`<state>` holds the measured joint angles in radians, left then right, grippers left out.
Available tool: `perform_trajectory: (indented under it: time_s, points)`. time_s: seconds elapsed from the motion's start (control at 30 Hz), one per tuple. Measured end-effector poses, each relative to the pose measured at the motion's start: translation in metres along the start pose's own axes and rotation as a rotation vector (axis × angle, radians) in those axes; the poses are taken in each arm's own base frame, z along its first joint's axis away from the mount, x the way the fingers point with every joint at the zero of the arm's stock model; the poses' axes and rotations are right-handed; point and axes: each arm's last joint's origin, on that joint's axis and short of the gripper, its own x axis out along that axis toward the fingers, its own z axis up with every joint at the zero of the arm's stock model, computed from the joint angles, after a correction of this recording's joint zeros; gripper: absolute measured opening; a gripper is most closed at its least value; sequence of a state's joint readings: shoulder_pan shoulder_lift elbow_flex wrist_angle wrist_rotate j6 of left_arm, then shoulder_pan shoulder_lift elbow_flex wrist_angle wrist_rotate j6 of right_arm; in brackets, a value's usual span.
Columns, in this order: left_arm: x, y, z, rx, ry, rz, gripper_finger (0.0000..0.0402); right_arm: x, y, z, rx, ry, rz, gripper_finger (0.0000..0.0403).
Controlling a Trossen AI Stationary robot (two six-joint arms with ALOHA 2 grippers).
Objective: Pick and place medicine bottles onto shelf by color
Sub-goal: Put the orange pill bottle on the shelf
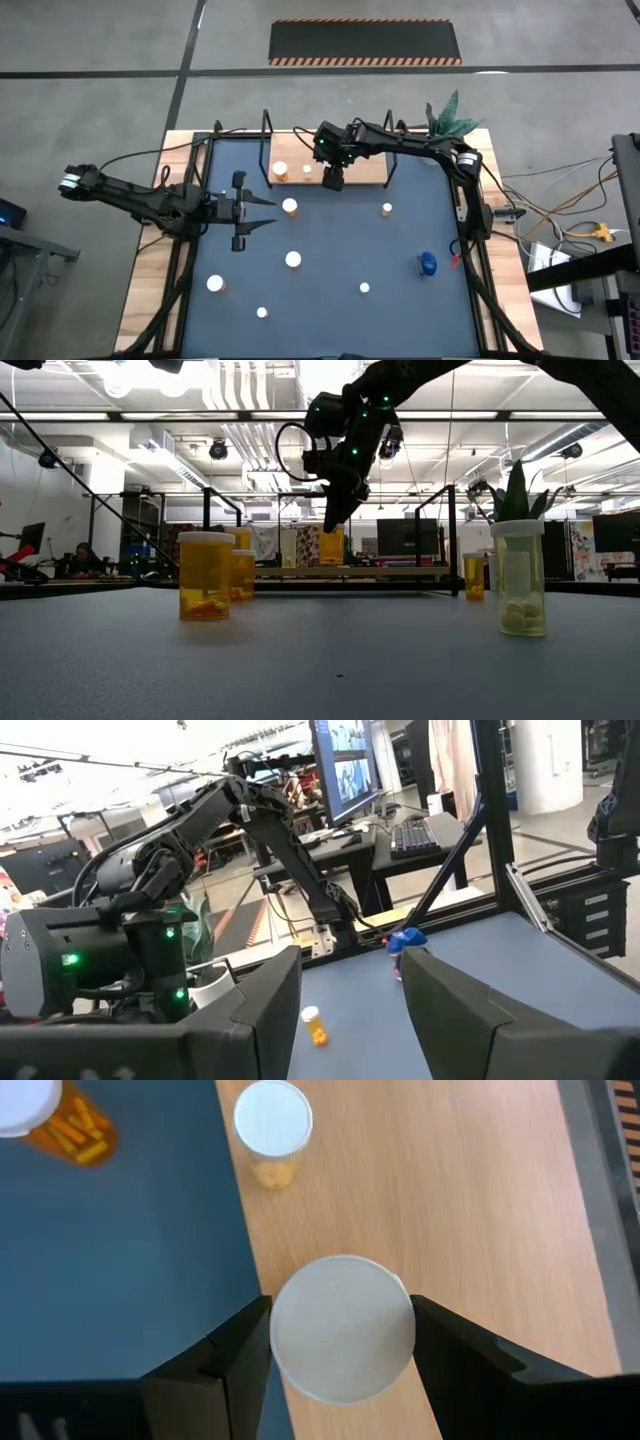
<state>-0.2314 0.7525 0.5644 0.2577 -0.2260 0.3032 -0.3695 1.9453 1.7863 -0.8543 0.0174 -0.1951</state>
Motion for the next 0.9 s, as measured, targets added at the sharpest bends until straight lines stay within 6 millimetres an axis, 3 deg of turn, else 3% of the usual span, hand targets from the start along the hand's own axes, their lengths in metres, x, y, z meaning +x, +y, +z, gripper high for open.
perform_trajectory:
  time_s: [0.9]
  points:
    - [-0.0001,0.0002,0.0007,0.000,-0.005,0.002,0.0157,0.0013,0.0004,-0.0014,0.065,0.010,0.004,0.0218]
